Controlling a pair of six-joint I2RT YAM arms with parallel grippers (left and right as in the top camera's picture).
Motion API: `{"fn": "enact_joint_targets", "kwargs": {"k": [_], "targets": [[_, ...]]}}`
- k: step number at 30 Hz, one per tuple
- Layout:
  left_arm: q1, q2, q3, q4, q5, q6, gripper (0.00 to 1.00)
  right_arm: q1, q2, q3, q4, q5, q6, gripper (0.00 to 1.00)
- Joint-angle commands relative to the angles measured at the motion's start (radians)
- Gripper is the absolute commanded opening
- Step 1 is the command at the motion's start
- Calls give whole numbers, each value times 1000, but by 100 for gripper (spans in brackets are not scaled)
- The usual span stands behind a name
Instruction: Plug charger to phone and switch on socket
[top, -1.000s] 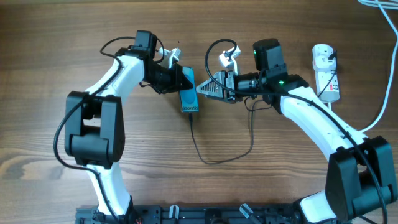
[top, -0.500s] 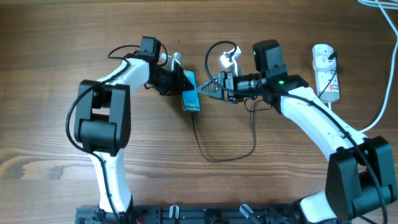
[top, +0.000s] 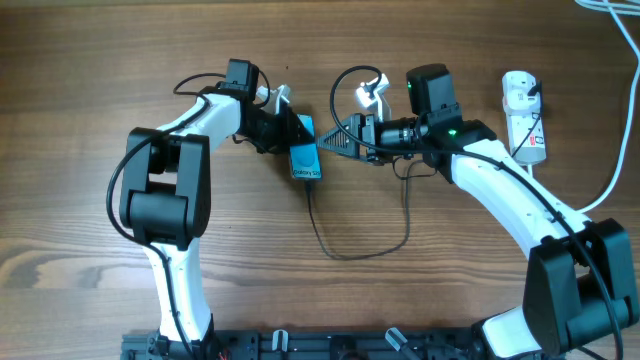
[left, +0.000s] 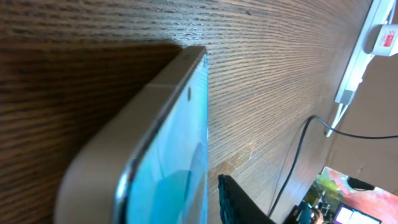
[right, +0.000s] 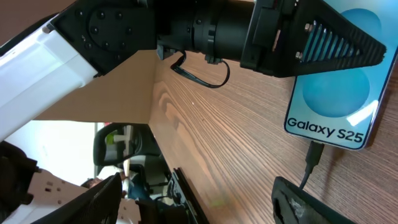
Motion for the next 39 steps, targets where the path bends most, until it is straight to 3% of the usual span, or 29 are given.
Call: {"fn": "enact_joint_targets", "kwargs": {"k": [1, 6, 12, 14, 22, 25, 29, 33, 36, 38, 39], "targets": [[-2, 19, -7, -7, -69, 2, 38, 3, -15, 15, -1, 8, -29, 78], [-2, 19, -7, -6, -69, 2, 47, 3, -15, 15, -6, 8, -28, 78], [-2, 19, -6, -7, -80, -28, 80, 3, -15, 15, -121, 48, -55, 73], [-2, 19, -6, -13, -98, -28, 88, 3, -17, 15, -148, 52, -45, 66], [-1, -80, 76, -171, -312, -50, 91, 3, -56, 15, -211, 72, -76, 64], [-1, -227, 105, -232, -443, -50, 92, 3, -135, 15, -252, 145, -82, 64], [2, -410, 114, -291, -510, -50, 92, 3, -260, 15, -322, 242, -124, 65], [18, -655, 114, -312, -510, -50, 92, 3, -414, 27, -457, 428, -189, 72], [21, -838, 114, -311, -513, -50, 100, 3, -534, 81, -595, 619, -235, 76], [21, -929, 113, -311, -514, -48, 100, 3, -617, 116, -640, 735, -238, 88], [21, -963, 113, -312, -518, -46, 100, 3, -673, 121, -637, 764, -237, 100]]}}
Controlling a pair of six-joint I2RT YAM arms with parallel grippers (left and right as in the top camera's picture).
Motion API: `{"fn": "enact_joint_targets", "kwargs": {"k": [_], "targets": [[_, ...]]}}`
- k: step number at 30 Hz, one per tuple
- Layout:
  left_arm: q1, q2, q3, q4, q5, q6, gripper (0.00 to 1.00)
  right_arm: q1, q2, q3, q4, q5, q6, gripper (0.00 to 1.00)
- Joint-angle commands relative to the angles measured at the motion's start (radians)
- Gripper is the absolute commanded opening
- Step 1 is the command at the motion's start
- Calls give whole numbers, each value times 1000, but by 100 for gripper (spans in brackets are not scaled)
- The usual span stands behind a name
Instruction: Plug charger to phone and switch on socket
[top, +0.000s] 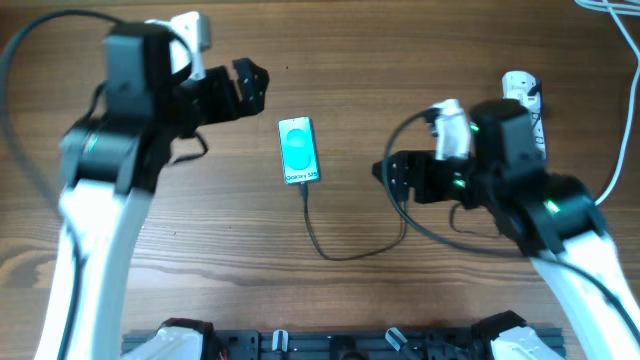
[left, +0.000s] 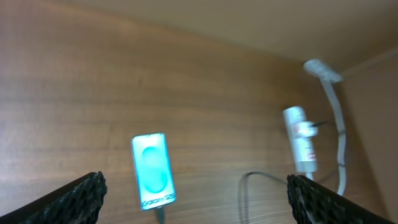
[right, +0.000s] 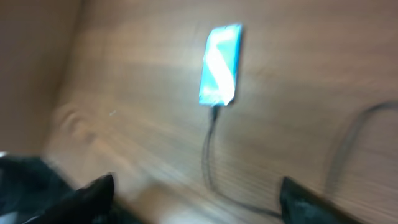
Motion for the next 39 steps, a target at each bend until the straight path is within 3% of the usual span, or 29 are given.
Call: {"fn": "enact_joint_targets", "kwargs": {"k": [1, 3, 7, 16, 20, 23, 26, 31, 39], "targets": [[3, -111, 10, -3, -18, 2, 100, 3, -151, 51, -2, 195, -33, 100], [3, -141, 10, -3, -18, 2, 100, 3, -207, 51, -2, 193, -8, 100], [3, -166, 10, -3, -18, 2, 100, 3, -265, 49, -2, 191, 234, 100], [3, -165, 10, -3, -18, 2, 100, 2, -272, 28, -212, 274, 218, 100], [3, -165, 10, -3, -18, 2, 100, -16, -423, -122, 61, 458, 158, 100], [3, -165, 10, -3, -18, 2, 100, -79, -589, -318, 311, 412, -19, 100], [3, -165, 10, -3, -18, 2, 100, -182, -758, -541, 497, 360, -42, 100], [3, -165, 10, -3, -18, 2, 100, -261, -934, -796, 638, 214, -188, 100], [3, -165, 10, -3, -18, 2, 100, -261, -1089, -1062, 820, 245, -205, 100]]}}
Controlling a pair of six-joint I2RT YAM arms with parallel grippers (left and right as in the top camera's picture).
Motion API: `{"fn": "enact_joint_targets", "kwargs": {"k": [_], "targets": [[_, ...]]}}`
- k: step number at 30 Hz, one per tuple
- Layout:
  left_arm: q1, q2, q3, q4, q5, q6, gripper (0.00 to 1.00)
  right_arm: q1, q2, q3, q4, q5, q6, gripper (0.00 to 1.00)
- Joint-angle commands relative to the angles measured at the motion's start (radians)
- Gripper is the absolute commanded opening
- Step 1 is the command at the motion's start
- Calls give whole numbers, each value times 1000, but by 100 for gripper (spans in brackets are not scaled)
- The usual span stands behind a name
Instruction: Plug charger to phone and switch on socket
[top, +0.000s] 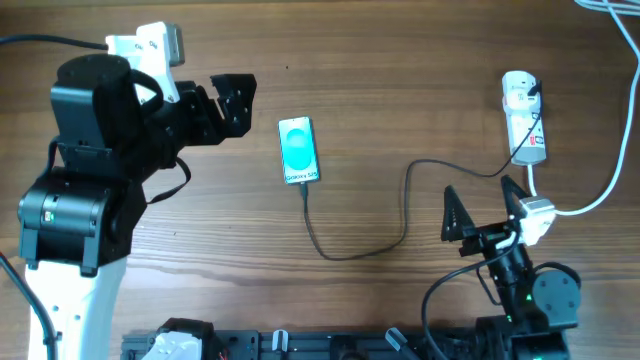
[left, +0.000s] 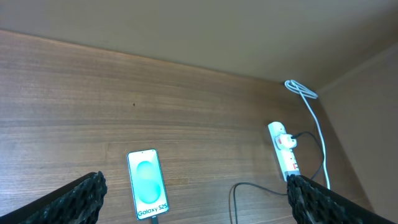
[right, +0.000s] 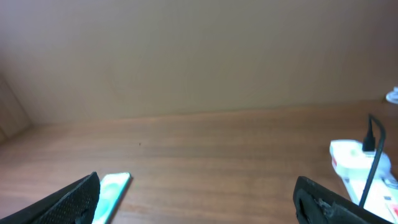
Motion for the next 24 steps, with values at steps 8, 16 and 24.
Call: {"fn": "enact_joint_targets", "kwargs": {"k": [8, 16, 24], "targets": [[4, -8, 6, 2, -10, 2, 100, 3, -61, -143, 78, -16, 6, 100], [4, -8, 6, 2, -10, 2, 100, 4, -60, -143, 77, -16, 6, 100], [4, -8, 6, 2, -10, 2, 100, 4, -60, -143, 77, -16, 5, 100]]}}
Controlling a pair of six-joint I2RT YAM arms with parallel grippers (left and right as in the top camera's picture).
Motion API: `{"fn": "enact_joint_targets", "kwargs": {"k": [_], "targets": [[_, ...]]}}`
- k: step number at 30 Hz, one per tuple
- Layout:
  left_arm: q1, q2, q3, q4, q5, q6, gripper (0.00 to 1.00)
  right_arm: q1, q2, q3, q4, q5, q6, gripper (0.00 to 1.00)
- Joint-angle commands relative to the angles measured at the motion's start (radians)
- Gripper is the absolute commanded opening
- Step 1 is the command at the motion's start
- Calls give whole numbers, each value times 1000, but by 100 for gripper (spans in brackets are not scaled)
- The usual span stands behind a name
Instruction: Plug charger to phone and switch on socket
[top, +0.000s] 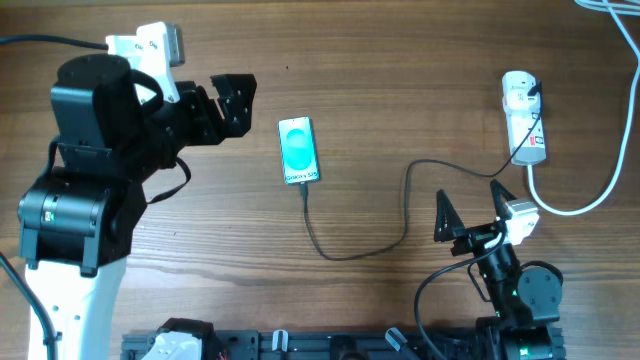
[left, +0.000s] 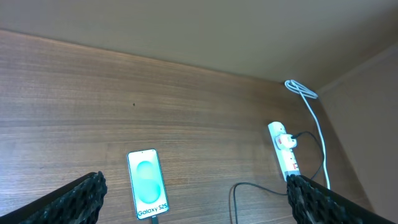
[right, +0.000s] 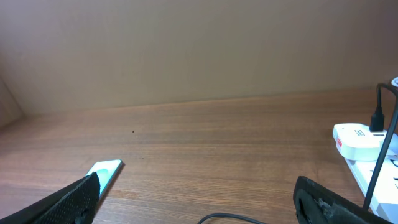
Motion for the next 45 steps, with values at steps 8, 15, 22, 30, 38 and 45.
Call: {"fn": "enact_joint_targets", "kwargs": {"k": [8, 15, 22, 30, 38, 45], "targets": [[9, -29, 0, -68, -40, 3, 100, 3, -16, -8, 8, -16, 8, 100], [109, -219, -314, 153, -49, 6, 100, 3, -16, -8, 8, -16, 8, 100], [172, -529, -834, 611, -48, 36, 100, 3, -16, -8, 8, -16, 8, 100], [172, -861, -1250, 914, -70, 187, 100, 3, -16, -8, 8, -16, 7, 100], [172, -1066, -1422, 914, -182, 195, 99, 3, -16, -8, 8, -16, 8, 100], [171, -1167, -1532, 834, -181, 189, 100, 3, -15, -8, 8, -16, 8, 100]]}}
